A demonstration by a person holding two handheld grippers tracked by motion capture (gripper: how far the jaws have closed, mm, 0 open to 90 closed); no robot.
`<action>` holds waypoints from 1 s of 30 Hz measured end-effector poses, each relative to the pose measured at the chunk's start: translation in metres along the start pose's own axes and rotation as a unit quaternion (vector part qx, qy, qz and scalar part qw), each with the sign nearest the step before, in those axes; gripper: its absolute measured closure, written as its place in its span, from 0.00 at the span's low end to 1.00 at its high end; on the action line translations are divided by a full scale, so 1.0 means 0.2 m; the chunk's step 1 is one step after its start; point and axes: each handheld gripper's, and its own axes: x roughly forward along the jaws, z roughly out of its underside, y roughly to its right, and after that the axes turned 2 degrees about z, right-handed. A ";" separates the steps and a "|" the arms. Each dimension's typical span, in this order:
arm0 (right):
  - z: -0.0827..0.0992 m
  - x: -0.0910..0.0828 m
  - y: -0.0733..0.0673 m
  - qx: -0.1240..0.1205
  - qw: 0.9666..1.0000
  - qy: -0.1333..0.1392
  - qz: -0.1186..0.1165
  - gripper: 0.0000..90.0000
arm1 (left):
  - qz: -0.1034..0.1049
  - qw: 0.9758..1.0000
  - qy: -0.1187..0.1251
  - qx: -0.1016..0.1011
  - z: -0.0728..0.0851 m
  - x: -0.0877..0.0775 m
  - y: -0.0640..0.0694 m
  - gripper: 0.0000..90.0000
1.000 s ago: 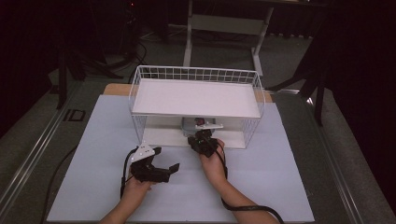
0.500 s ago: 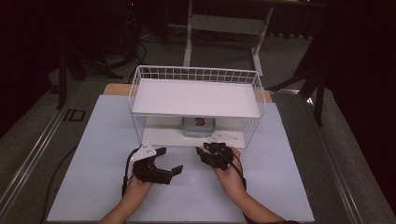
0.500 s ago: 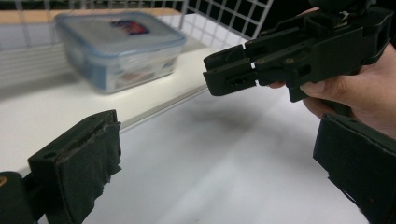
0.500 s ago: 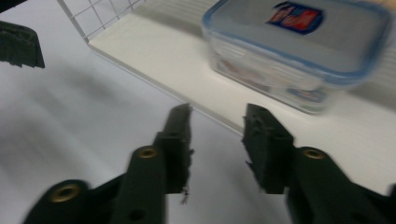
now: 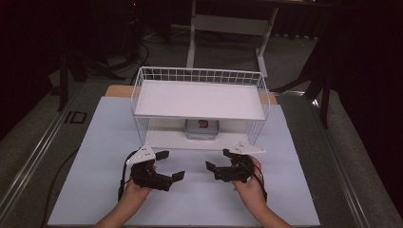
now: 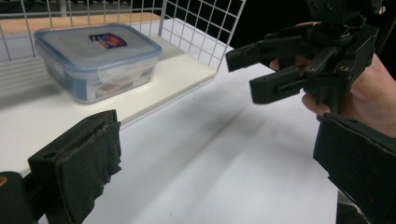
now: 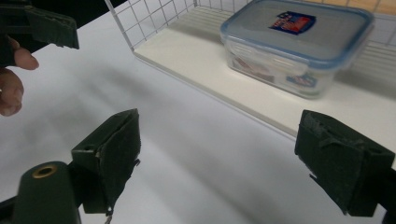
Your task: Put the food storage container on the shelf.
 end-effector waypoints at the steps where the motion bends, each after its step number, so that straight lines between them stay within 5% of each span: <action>1: 0.01 -0.01 0.00 -0.003 1.000 0.001 0.003 0.16 | 0.002 1.000 0.001 0.000 0.01 -0.01 0.00 0.02; 22: 0.12 -0.20 0.11 0.000 1.000 0.014 0.018 0.16 | -0.015 1.000 -0.007 -0.010 0.11 -0.18 -0.04 0.02; 30: 0.15 -0.26 0.12 -0.022 0.999 0.019 0.015 0.17 | -0.022 1.000 -0.010 -0.004 0.14 -0.23 -0.05 0.02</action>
